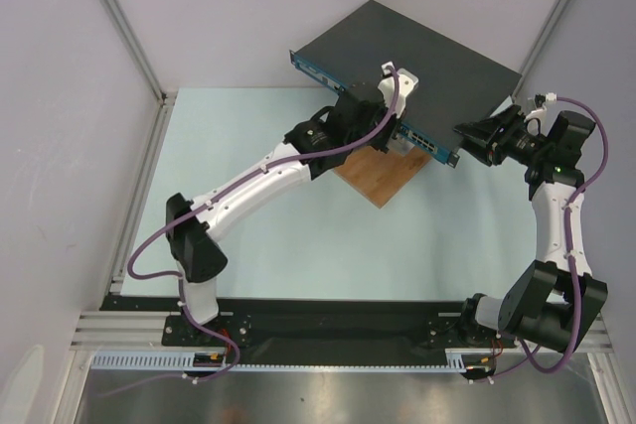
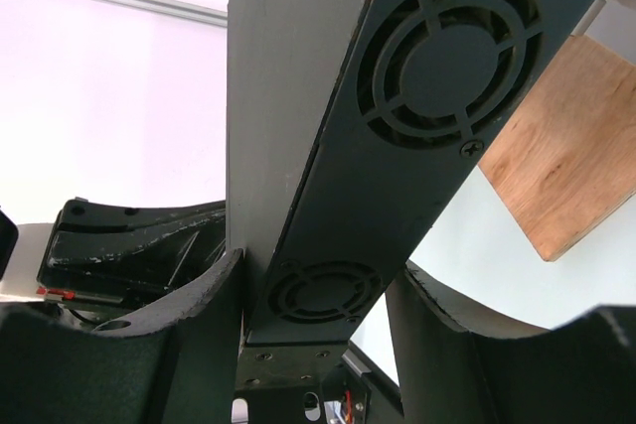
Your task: Insert the plug into the switch port
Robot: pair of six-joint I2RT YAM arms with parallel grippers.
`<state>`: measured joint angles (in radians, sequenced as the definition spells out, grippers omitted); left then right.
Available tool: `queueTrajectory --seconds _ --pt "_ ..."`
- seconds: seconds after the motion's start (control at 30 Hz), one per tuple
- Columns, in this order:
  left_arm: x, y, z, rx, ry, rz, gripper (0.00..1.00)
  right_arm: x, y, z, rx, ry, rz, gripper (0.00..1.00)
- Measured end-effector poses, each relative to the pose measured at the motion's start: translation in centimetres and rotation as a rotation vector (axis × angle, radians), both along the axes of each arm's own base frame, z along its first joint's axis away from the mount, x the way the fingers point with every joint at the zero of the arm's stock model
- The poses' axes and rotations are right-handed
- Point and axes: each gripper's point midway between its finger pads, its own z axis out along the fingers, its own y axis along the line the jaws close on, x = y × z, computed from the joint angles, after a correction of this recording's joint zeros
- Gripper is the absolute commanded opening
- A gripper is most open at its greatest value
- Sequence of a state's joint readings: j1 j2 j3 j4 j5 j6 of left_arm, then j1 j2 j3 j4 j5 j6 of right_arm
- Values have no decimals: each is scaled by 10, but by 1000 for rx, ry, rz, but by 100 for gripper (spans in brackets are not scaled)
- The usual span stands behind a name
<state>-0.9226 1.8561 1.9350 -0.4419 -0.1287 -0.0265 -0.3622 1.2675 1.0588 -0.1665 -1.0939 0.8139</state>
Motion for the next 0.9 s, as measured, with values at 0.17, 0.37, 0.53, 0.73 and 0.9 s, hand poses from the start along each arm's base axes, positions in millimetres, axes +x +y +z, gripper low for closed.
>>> queueTrajectory --seconds 0.17,0.37,0.53,0.73,0.9 --pt "2 -2 -3 5 -3 8 1 1 0 0 -1 0 -1 0" --pt "3 -2 -2 10 -11 9 4 1 0 0 -2 -2 0 0" --pt "2 -1 -1 25 -26 -2 9 1 0 0 -2 -1 1 0" --pt "-3 2 -3 48 -21 -30 9 0 0 0 -1 0 2 0" --pt "-7 6 -7 71 0 -37 9 0 0 0 -2 1 3 0"
